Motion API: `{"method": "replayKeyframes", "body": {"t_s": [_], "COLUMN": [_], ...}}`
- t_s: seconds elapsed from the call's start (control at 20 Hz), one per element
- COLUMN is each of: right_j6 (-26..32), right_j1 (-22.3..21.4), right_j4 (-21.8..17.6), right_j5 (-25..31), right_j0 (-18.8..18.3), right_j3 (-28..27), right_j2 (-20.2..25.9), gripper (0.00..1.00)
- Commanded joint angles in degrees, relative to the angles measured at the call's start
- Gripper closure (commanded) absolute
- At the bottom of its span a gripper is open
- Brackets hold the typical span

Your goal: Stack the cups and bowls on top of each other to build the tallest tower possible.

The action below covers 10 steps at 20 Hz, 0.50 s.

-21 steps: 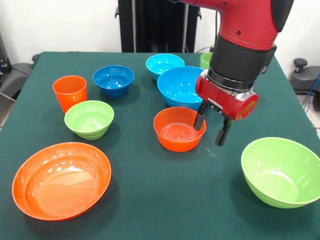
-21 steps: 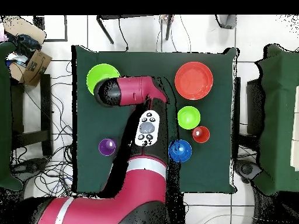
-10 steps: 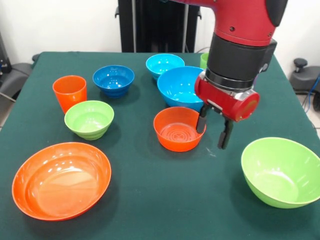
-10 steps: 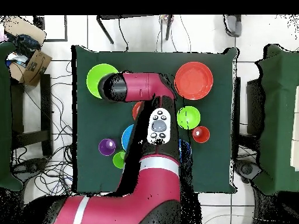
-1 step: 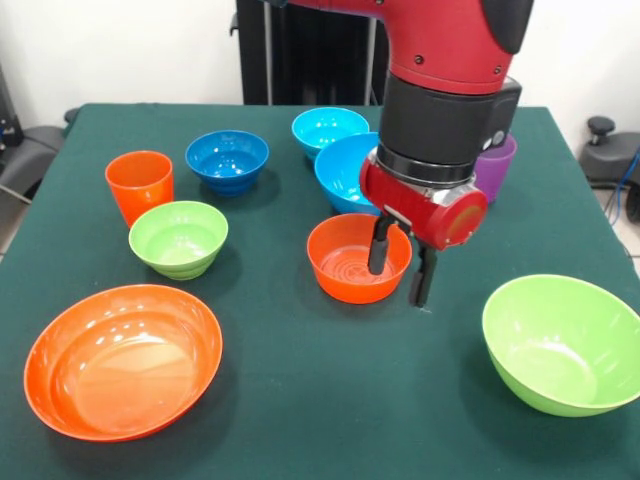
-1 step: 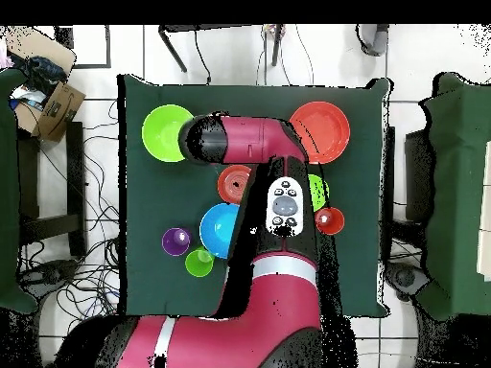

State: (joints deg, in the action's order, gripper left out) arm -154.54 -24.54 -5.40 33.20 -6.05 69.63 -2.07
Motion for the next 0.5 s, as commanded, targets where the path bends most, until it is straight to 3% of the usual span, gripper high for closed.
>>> {"method": "replayKeyframes", "body": {"t_s": [0.05,0.5], "right_j6": [9.95,9.28], "right_j1": [1.41,1.22], "right_j4": [-5.25,-5.44], "right_j5": [-2.55,-2.89], "right_j0": [-0.46,0.18], "right_j3": [4.07,4.45], "right_j2": [6.57,6.19], "gripper": [0.00,0.00]}}
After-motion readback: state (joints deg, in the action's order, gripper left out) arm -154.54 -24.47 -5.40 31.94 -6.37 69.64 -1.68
